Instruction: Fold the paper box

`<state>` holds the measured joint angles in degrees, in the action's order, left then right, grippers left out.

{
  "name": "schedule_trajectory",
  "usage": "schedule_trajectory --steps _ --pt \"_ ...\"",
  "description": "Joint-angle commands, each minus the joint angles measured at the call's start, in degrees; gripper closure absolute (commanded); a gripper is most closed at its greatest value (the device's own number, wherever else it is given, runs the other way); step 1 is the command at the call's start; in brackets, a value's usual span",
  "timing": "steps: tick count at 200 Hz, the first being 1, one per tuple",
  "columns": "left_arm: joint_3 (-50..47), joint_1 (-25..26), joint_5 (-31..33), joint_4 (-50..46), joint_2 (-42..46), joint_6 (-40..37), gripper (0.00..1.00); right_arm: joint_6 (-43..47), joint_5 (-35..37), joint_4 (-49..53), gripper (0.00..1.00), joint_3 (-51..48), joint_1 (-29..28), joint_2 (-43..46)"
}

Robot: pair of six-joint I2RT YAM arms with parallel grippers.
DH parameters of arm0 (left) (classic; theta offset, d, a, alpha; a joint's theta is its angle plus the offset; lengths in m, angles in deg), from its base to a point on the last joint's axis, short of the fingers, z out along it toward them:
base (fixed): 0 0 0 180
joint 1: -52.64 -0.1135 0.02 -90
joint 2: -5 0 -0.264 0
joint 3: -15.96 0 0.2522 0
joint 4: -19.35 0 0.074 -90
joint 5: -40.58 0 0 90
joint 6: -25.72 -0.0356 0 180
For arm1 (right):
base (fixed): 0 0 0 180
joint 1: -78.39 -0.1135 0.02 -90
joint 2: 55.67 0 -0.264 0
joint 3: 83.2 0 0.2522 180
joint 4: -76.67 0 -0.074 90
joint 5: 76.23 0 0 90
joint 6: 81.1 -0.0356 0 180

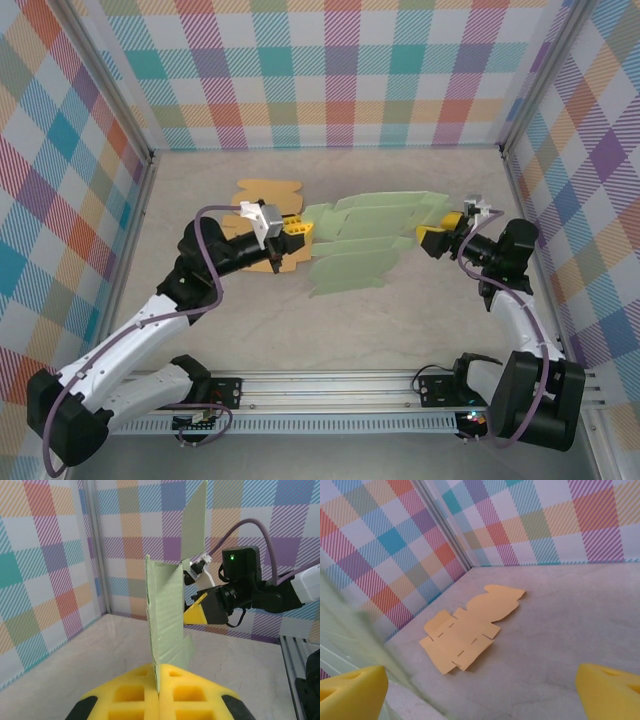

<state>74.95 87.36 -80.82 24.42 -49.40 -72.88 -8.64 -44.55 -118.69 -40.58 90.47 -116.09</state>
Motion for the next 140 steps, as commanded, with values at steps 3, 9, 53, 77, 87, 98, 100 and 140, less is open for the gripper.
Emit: schedule_trajectory --steps 3,9,53,77,87,98,100,140 --pt "0.5 -0.4 -1.8 0.0 2.3 0.0 1.00 -1.8 -4.9 -3.3 0.04 -0.6 -0.6 2.7" --pt "0.4 -0.4 -1.7 0.0 2.5 0.0 1.00 -1.5 -5.3 -2.9 0.04 -0.6 -1.0 3.2" --pt "0.0 -0.4 1.0 0.5 2.9 0.6 1.00 2.9 -5.2 2.9 0.10 -0.3 -4.8 9.6" --pt "-0.3 -0.4 1.5 1.1 2.5 1.1 1.00 3.4 -3.9 3.6 0.20 -0.8 -5.1 10.9" --pt "-0.7 -0.4 2.7 1.4 2.4 1.3 1.00 3.4 -3.9 3.6 0.27 -0.9 -5.1 11.0" --pt "-1.1 -0.4 4.0 1.9 2.4 1.3 1.00 3.5 -3.6 3.6 0.34 -0.9 -5.1 10.9" --pt "-1.2 -0.4 4.2 2.0 2.4 1.3 1.00 3.5 -3.4 3.6 0.35 -0.9 -5.2 11.0" --pt "-2.2 -0.4 7.5 2.6 1.6 1.1 1.00 4.0 -1.5 3.9 0.46 -1.3 -5.1 11.2"
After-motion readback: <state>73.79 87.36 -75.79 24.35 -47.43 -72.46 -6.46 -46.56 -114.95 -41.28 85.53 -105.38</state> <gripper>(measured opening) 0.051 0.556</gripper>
